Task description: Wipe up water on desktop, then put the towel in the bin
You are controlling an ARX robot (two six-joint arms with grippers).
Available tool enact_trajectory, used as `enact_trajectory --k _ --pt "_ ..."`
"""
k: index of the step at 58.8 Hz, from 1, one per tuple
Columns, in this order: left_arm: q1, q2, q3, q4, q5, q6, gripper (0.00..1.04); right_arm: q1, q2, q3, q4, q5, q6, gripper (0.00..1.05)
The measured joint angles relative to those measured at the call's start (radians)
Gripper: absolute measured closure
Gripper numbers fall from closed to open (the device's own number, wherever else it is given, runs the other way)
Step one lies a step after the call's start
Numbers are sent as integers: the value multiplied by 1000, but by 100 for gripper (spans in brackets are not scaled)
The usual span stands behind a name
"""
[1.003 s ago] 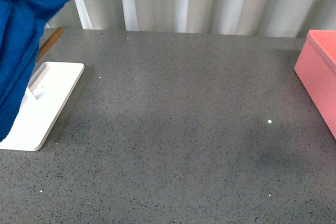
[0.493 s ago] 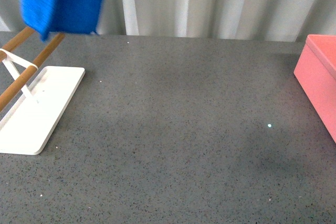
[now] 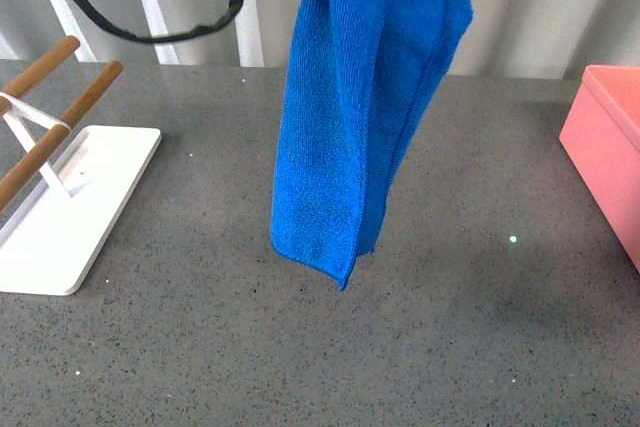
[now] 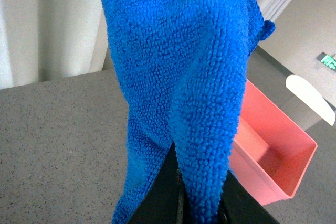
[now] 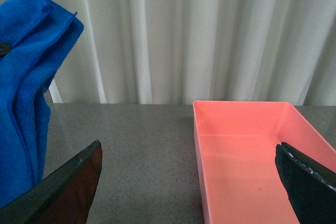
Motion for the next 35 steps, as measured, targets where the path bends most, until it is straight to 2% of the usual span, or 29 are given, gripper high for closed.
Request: enact_trajectory --k 6,10,18,35 --pt "6 57 -32 110 7 -46 101 0 0 0 0 0 0 7" --pt "14 90 -64 251 47 -111 101 0 0 0 0 0 0 7" --pt "27 120 -85 436 147 -252 101 0 0 0 0 0 0 7" --pt "0 155 -95 568 206 -349 101 0 0 0 0 0 0 7"
